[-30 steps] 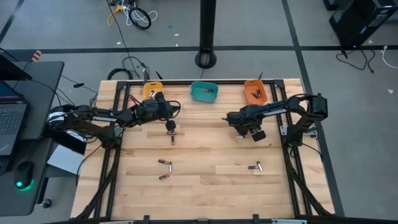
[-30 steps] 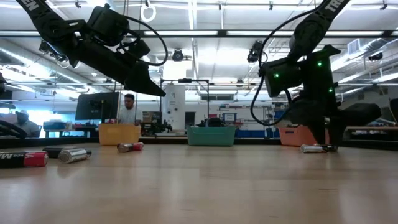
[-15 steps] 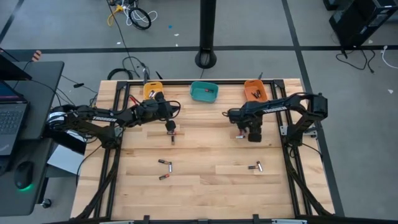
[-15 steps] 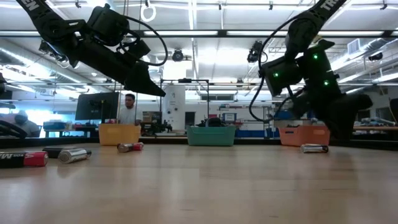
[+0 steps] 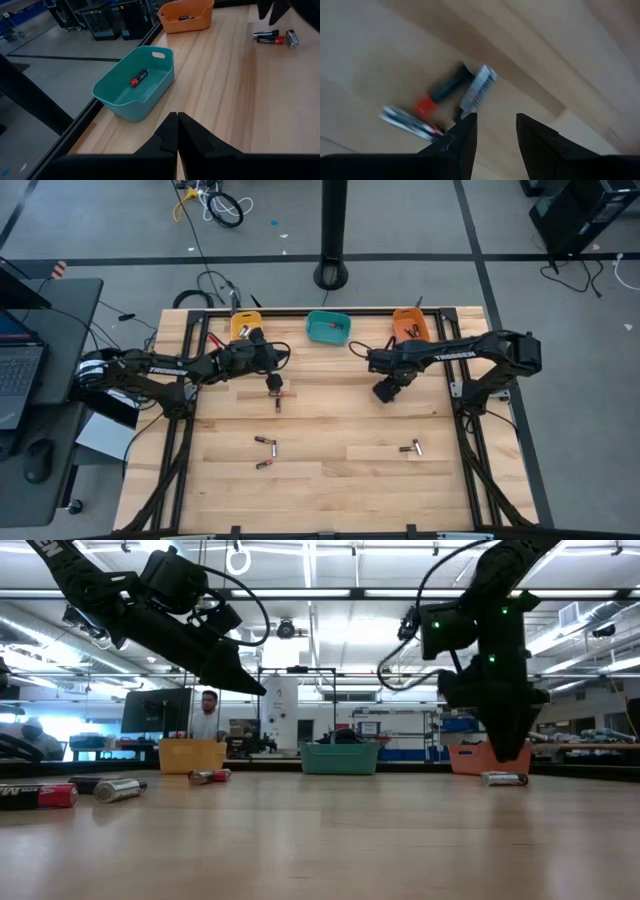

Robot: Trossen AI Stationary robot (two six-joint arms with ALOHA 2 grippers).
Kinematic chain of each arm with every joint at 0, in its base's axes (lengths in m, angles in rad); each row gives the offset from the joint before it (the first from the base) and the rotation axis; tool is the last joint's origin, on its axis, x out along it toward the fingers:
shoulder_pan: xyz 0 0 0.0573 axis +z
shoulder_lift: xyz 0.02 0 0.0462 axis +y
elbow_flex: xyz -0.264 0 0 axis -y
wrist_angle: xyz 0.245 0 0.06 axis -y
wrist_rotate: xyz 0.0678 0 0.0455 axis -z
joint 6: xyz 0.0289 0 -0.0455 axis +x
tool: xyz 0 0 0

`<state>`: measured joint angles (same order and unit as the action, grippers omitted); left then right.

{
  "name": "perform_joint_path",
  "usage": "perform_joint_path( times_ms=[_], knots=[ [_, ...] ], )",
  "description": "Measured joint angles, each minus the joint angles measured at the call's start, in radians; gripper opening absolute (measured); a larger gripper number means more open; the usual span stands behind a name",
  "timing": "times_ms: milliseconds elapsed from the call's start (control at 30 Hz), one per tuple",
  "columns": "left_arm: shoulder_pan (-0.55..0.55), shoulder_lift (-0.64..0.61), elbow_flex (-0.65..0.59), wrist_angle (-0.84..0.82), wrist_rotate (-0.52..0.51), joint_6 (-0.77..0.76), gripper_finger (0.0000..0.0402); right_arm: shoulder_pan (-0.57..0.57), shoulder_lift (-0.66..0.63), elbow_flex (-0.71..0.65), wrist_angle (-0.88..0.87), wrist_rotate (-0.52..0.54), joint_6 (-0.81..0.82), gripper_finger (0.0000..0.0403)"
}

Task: Sort batteries
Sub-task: Put the silver battery into the yellow bin

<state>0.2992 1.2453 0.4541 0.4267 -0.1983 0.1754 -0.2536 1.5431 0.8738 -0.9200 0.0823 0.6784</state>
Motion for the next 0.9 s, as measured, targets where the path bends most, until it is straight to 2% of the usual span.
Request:
perform_joint_path(
  times_ms=[200,567,767,900],
  knots=[
    [0.0,0.0,0.0,0.0,0.0,0.001,0.0011,0.036,0.004,-0.009,0.072,0.033,0.063,0.0147],
    [0.0,0.0,0.0,0.0,0.0,0.002,0.0011,0.053,0.009,-0.119,0.139,0.081,0.146,0.0144],
    [0.0,0.0,0.0,0.0,0.0,0.002,0.0011,0.054,0.003,-0.147,0.156,0.109,0.13,0.0142],
    [0.0,0.0,0.0,0.0,0.0,0.002,0.0011,0.054,0.004,-0.148,0.166,0.111,0.074,0.0117]
  ],
)
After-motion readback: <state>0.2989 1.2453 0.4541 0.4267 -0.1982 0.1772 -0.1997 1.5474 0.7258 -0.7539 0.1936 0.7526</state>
